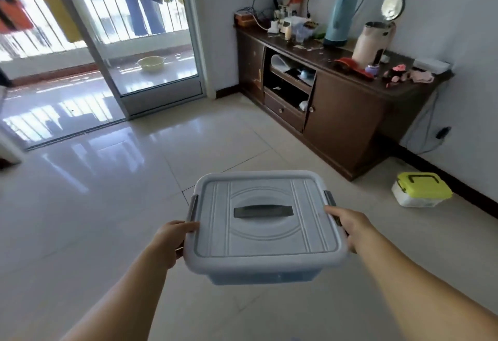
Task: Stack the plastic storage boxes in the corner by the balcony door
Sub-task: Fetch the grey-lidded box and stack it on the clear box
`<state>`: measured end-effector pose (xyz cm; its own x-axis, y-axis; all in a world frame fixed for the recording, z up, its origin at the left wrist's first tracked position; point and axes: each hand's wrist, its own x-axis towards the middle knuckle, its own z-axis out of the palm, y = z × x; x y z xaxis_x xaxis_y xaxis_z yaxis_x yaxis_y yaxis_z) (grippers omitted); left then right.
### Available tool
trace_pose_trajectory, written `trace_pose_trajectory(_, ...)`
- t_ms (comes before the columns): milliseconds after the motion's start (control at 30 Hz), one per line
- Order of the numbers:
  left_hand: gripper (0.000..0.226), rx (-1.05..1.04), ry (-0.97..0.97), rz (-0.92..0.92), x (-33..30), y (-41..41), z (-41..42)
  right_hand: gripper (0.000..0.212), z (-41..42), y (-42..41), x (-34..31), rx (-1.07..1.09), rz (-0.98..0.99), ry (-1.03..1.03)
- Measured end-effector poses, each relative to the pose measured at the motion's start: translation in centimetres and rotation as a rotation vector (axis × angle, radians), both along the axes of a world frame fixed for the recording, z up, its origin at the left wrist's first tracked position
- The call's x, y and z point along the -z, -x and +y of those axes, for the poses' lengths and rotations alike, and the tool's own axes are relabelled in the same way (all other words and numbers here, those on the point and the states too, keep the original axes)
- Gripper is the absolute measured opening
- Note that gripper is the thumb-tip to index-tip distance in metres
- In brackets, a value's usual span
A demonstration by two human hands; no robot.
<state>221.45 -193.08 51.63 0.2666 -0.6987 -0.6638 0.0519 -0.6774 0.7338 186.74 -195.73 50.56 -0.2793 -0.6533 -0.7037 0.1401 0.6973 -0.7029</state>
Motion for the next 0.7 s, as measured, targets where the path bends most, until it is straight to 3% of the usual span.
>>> trace_pose_trajectory(433, 0.019, -0.522, 0.018, -0.008, 0.3, -19.6, -6.7, 0.019, -23.8, -26.3, 0.4, -0.483, -0.058, 0.050)
trace_pose_trajectory(700, 0.035, -0.802, 0.077, -0.008, -0.5, -31.3, -11.4, 0.029, -35.0, -44.1, -0.6, -0.718, -0.063, 0.039)
